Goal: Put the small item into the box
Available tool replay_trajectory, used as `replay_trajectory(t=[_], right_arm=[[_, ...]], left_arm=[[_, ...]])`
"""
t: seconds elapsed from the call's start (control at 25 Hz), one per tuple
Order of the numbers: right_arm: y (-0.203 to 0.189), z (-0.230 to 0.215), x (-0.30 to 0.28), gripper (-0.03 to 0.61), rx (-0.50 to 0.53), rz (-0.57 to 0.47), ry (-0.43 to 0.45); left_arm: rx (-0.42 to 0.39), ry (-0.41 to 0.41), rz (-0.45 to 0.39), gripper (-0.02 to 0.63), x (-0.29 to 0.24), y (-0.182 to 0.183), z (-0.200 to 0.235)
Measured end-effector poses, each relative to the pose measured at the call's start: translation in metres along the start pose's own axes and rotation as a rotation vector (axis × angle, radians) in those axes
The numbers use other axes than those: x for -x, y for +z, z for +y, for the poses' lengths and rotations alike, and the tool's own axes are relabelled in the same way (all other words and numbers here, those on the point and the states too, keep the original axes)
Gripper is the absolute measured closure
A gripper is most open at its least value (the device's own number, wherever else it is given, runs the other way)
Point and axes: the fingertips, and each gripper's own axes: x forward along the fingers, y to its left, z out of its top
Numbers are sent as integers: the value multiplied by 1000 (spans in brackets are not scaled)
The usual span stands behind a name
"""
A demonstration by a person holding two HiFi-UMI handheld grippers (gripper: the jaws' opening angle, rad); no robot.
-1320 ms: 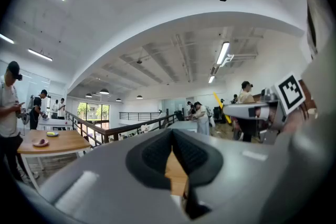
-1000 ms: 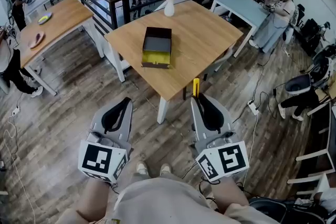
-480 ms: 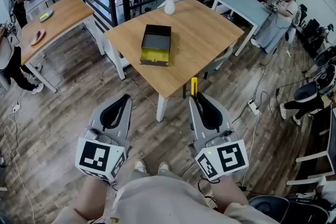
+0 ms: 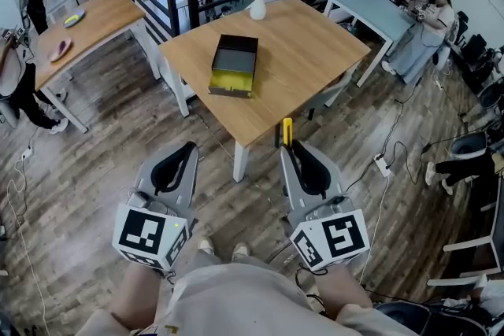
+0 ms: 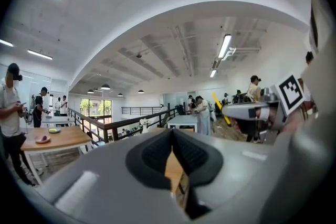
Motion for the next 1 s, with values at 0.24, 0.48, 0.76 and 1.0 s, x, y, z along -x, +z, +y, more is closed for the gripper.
replay_trajectory(t=[0.24, 0.48, 0.76, 1.0], right_arm=[[-5, -18, 6, 517, -4, -7, 21], [-7, -29, 11, 517, -4, -9, 25], [-10, -32, 11, 517, -9, -16, 34], [-16, -33, 3, 517, -6, -18, 28]], left_arm=[[-3, 21, 5, 612, -10, -3, -15], [-28, 33, -4, 611, -11, 5, -29], [-27, 25, 5, 611, -17, -2, -35], [-18, 23, 13, 612, -22, -14, -27]])
